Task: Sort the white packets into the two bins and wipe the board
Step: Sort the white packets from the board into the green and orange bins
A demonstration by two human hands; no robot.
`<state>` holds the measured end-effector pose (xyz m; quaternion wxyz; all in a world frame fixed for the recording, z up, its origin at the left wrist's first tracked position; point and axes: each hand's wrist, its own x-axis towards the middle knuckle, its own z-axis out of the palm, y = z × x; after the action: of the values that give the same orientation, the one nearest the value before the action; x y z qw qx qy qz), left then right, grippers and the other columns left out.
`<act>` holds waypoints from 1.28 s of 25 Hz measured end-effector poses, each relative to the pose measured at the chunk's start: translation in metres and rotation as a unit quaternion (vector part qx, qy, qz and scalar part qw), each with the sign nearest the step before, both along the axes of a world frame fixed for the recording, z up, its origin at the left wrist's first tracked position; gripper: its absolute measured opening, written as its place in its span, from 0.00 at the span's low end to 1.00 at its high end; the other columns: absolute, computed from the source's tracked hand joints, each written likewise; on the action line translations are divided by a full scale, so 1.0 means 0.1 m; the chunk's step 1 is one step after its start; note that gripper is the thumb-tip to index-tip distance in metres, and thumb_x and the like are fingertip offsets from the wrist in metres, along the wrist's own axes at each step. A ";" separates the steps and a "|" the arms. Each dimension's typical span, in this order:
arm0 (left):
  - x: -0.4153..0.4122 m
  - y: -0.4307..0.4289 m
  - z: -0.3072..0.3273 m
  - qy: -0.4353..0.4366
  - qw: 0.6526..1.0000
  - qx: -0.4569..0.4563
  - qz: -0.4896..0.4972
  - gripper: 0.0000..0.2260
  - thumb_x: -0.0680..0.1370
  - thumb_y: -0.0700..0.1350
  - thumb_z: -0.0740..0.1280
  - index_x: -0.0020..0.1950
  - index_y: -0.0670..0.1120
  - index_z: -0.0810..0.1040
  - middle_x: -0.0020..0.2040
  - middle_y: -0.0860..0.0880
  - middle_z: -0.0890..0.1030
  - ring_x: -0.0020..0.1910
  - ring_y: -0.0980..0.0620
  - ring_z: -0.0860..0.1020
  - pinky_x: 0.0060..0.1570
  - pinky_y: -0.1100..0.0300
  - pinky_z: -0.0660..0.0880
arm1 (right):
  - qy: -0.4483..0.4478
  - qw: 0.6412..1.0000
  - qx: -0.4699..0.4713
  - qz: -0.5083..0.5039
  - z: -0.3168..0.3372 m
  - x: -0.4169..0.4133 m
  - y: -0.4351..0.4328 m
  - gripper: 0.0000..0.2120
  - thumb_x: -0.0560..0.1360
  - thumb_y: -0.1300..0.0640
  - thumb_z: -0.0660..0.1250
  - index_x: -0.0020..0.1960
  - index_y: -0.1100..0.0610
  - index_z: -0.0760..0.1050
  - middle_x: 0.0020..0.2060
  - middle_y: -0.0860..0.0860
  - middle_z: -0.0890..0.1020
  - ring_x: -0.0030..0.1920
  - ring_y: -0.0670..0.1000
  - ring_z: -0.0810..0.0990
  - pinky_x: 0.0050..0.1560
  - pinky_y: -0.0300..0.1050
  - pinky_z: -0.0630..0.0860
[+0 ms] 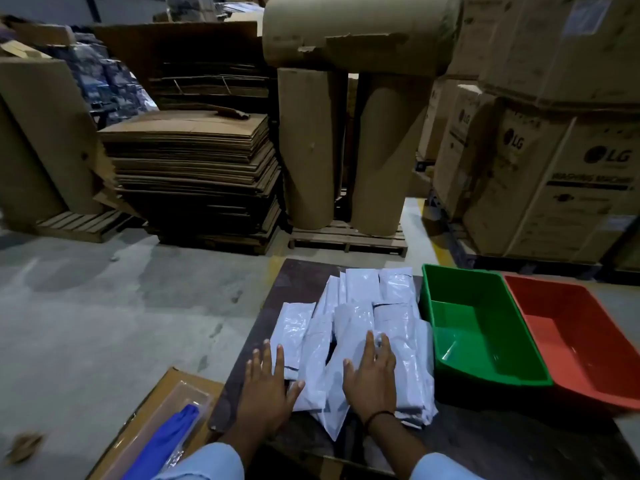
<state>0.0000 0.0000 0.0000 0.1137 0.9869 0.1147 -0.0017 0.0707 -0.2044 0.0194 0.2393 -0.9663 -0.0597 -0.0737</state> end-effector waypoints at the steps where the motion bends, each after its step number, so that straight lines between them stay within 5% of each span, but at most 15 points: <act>1: 0.02 0.03 -0.06 0.019 0.999 -0.026 -0.001 0.48 0.72 0.77 0.33 0.83 0.47 0.43 0.83 0.41 0.43 0.81 0.35 0.48 0.78 0.45 0.44 | 0.015 1.000 -0.002 -0.005 0.00 0.02 0.07 0.37 0.75 0.47 0.67 0.79 0.56 0.58 0.76 0.64 0.59 0.71 0.66 0.64 0.68 0.61 0.70; 6: 0.25 0.19 -0.19 0.057 0.997 -0.043 -0.024 0.43 0.77 0.75 0.40 0.82 0.47 0.55 0.82 0.40 0.54 0.78 0.32 0.60 0.74 0.39 0.59 | 0.062 0.996 -0.039 -0.047 -0.07 0.12 0.36 0.36 0.74 0.45 0.67 0.78 0.54 0.61 0.76 0.66 0.58 0.71 0.69 0.62 0.68 0.63 0.68; 12: 0.51 0.40 -0.29 0.030 0.997 -0.051 -0.043 0.50 0.68 0.78 0.27 0.83 0.48 0.39 0.81 0.42 0.35 0.82 0.36 0.43 0.77 0.46 0.37 | 0.119 0.985 -0.064 -0.104 -0.18 0.24 0.66 0.45 0.68 0.40 0.73 0.76 0.60 0.64 0.76 0.67 0.59 0.69 0.72 0.65 0.62 0.68 0.71; 18: 0.85 0.50 -0.42 0.043 0.995 -0.076 -0.040 0.52 0.67 0.78 0.27 0.83 0.47 0.41 0.82 0.40 0.37 0.81 0.34 0.47 0.78 0.41 0.45 | 0.138 0.976 -0.139 -0.097 -0.29 0.24 0.67 0.55 0.63 0.39 0.75 0.80 0.60 0.55 0.78 0.67 0.51 0.73 0.71 0.60 0.65 0.67 0.68; 25: 1.34 0.57 -0.47 0.056 0.993 -0.073 -0.073 0.42 0.72 0.74 0.35 0.83 0.56 0.46 0.83 0.40 0.39 0.80 0.32 0.50 0.78 0.39 0.50 | 0.151 0.969 -0.194 -0.037 -0.30 0.23 0.52 0.48 0.70 0.47 0.65 0.81 0.56 0.42 0.78 0.62 0.37 0.78 0.68 0.46 0.74 0.61 0.59; 30: 1.43 0.57 -0.60 0.093 0.990 -0.078 -0.068 0.41 0.70 0.73 0.37 0.82 0.60 0.48 0.83 0.40 0.40 0.80 0.31 0.49 0.77 0.38 0.51 | 0.124 0.967 -0.218 -0.046 -0.39 0.25 0.49 0.49 0.65 0.39 0.71 0.78 0.59 0.59 0.78 0.66 0.53 0.74 0.71 0.60 0.66 0.64 0.70; 32: 1.40 0.55 -0.61 0.092 0.992 -0.070 -0.056 0.36 0.75 0.70 0.45 0.82 0.59 0.56 0.82 0.37 0.50 0.78 0.29 0.57 0.73 0.35 0.62 | 0.125 0.966 -0.221 -0.043 -0.35 0.25 0.50 0.49 0.65 0.40 0.72 0.79 0.59 0.58 0.78 0.65 0.53 0.74 0.71 0.60 0.65 0.64 0.71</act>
<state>0.1397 0.0550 -0.0615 0.1707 0.9770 0.0693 -0.1071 0.0960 -0.1544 -0.0161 0.0224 -0.9984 -0.0022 0.0521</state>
